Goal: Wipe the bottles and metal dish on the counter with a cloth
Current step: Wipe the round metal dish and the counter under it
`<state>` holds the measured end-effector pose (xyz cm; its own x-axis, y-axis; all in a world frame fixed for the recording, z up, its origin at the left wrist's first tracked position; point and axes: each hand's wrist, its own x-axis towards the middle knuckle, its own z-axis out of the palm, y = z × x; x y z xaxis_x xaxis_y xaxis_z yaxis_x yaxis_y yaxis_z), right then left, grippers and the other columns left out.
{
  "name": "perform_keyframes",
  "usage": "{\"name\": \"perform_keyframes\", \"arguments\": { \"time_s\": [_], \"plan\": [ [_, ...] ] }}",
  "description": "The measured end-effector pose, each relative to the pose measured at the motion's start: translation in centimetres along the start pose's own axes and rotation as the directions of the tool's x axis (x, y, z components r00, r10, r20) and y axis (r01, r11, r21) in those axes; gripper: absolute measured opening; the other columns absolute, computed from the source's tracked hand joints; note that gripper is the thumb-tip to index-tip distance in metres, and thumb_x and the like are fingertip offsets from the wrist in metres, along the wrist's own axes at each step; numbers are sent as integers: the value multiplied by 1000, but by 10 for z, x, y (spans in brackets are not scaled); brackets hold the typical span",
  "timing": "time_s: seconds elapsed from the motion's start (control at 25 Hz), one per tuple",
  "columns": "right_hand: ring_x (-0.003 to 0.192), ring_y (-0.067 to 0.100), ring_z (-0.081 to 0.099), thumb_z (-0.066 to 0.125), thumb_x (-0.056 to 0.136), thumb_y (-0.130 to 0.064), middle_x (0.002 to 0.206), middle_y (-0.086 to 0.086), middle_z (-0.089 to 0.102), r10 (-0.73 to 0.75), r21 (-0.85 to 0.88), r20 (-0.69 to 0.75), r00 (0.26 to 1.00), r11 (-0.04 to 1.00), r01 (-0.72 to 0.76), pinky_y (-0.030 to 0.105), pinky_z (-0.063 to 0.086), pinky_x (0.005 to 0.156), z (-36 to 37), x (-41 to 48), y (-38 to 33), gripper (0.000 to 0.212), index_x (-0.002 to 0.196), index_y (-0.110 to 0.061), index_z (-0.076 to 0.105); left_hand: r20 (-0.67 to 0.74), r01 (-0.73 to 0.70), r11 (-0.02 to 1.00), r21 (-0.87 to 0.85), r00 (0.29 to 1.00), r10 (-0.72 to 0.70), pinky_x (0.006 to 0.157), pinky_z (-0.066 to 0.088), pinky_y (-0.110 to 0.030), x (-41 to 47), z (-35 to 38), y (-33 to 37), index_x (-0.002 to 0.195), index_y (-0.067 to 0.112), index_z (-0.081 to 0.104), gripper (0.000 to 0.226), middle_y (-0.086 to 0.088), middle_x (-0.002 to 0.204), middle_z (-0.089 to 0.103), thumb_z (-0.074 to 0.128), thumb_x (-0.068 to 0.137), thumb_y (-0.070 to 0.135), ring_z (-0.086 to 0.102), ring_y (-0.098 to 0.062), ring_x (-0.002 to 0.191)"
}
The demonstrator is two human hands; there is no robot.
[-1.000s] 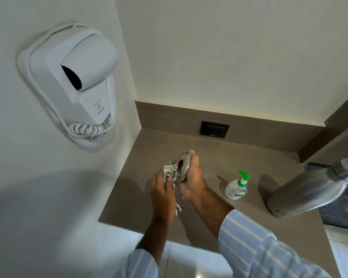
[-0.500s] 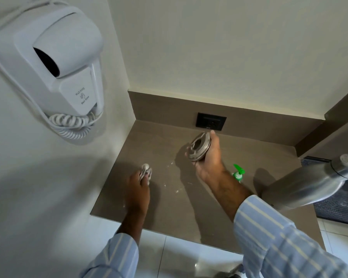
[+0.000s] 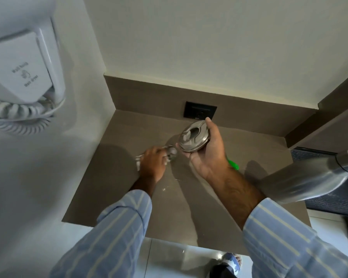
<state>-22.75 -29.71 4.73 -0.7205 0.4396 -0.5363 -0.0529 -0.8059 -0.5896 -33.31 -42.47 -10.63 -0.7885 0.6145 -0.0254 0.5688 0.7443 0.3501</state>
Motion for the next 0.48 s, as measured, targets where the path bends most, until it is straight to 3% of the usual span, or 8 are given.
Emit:
{"name": "perform_keyframes", "arguments": {
  "time_s": [0.12,0.2,0.28,0.36,0.48],
  "plan": [
    [125,34,63,60,96,-53,131,18,69,9,29,0,1000,1000,-9,57,47,110,-2,-2,3,55,130,-10,63,208,-376,926,-22,905,372,102,44,-40,-14,11,21,132,27,67,38,0,142,61,56,96,28,57,-29,122],
    [121,32,64,60,96,-53,125,16,71,10,47,2,1000,999,-10,57,48,109,2,-5,6,49,121,-12,65,271,-464,882,-81,841,468,108,40,-39,-34,8,18,133,27,67,42,4,146,59,59,92,22,54,-25,127],
    [113,30,67,60,95,-54,118,14,73,22,37,9,1000,999,-22,55,50,105,6,-8,9,46,117,-13,67,242,-453,877,-162,843,481,111,40,-39,-59,-1,2,127,20,72,41,0,141,64,63,87,13,57,-28,128],
    [113,30,68,61,94,-55,117,12,74,38,28,10,999,999,-38,52,53,101,8,-11,14,48,119,-14,67,136,-413,892,-181,888,439,110,45,-41,-82,-12,-20,120,12,75,37,-7,133,69,67,84,10,63,-32,123],
    [109,30,70,63,93,-54,107,11,80,96,-16,6,995,995,-96,51,56,97,7,-12,28,49,119,-12,70,-21,-375,925,-60,927,374,96,53,-40,-133,-23,-41,110,11,76,31,-9,120,73,63,84,19,71,-33,109]
  ]
}}
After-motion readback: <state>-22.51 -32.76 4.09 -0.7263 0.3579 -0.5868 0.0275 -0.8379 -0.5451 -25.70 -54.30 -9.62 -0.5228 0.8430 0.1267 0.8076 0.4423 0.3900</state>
